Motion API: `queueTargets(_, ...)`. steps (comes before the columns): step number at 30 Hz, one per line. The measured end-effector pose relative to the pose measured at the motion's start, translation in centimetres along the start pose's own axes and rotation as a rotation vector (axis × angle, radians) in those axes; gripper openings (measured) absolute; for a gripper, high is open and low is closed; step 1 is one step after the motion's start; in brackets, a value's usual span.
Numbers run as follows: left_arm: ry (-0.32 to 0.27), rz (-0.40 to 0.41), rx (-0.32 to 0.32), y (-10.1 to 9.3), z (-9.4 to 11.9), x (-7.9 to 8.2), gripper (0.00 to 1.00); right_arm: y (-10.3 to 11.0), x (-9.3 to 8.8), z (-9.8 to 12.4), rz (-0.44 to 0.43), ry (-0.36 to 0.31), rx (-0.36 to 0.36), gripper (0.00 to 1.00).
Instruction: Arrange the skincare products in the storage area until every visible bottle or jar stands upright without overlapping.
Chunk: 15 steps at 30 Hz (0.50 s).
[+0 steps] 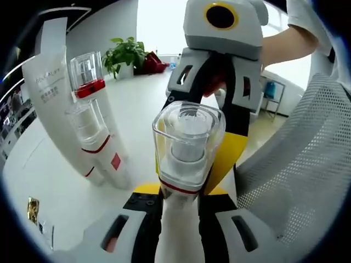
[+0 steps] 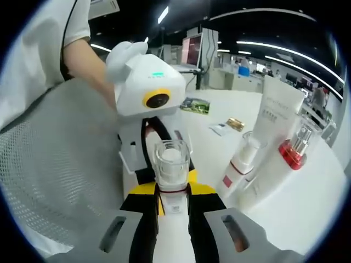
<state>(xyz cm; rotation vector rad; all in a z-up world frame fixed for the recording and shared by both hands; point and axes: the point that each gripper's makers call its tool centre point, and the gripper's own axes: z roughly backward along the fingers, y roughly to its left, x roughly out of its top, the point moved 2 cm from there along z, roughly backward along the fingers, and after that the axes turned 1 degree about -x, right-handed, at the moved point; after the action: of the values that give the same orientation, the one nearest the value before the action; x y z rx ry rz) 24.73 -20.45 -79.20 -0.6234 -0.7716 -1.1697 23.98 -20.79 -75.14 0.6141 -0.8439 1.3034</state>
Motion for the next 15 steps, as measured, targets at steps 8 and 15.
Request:
queueTargets(8,0.000,0.017,0.002,0.2,-0.1,-0.1,0.34,-0.4,0.0,0.1,0.004,0.007,-0.001,0.19)
queueTargets(15,0.002,0.029,0.000,0.2,-0.1,-0.3,0.37,-1.6,-0.4,0.5,-0.001,0.011,-0.010,0.19)
